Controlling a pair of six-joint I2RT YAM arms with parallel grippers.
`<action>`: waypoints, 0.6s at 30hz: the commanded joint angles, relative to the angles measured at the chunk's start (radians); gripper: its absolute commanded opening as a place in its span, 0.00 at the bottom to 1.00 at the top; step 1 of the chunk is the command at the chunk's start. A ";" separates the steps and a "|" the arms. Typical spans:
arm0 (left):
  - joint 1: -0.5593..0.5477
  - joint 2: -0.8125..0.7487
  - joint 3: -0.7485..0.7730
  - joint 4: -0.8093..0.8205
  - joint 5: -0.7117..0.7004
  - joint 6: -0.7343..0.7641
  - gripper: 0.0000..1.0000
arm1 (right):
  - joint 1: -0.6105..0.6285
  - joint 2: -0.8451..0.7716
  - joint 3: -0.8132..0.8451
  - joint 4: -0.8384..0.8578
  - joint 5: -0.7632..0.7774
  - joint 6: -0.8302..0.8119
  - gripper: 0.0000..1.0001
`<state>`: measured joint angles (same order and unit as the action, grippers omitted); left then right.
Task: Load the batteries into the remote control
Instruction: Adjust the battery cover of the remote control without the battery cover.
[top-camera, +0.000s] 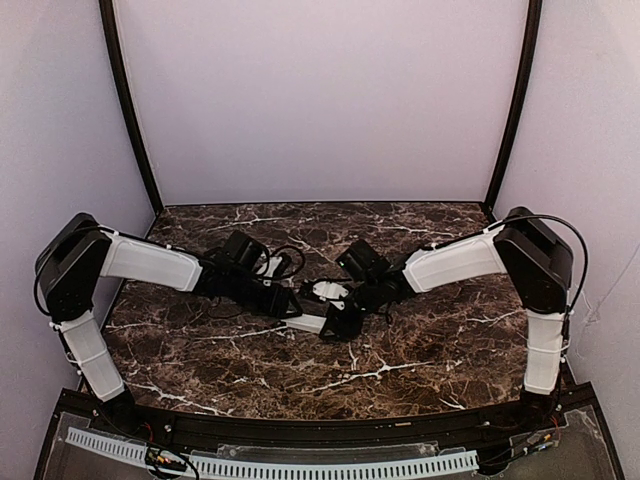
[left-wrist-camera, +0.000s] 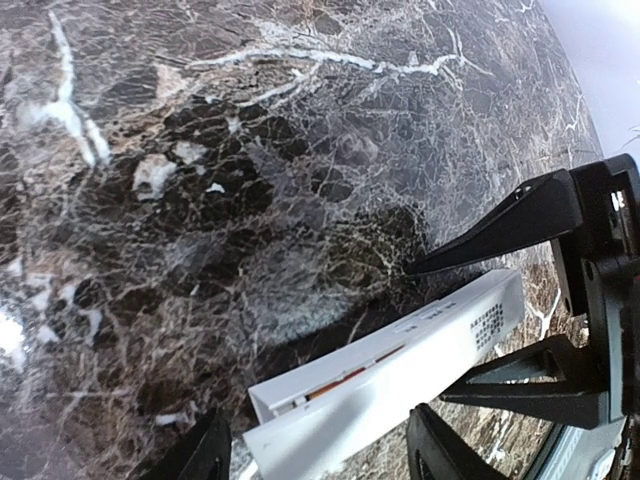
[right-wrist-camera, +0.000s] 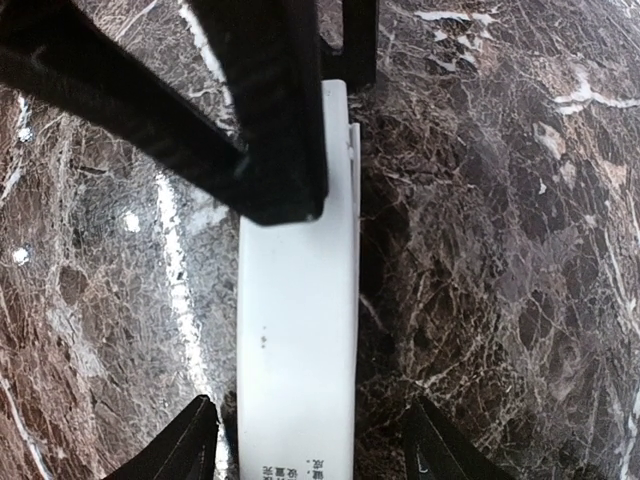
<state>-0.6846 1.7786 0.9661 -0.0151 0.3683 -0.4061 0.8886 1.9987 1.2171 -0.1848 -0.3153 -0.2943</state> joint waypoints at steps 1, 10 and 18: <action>0.015 -0.068 -0.034 0.008 -0.012 -0.012 0.59 | -0.004 -0.033 0.011 -0.060 0.018 0.003 0.64; 0.014 -0.087 -0.055 0.005 -0.017 -0.010 0.54 | -0.004 -0.034 0.016 -0.068 0.018 0.007 0.63; 0.014 -0.058 -0.031 0.011 -0.001 -0.005 0.48 | -0.004 -0.029 0.019 -0.070 0.020 0.006 0.61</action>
<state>-0.6716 1.7325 0.9283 -0.0063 0.3580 -0.4149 0.8886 1.9873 1.2209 -0.2298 -0.3088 -0.2935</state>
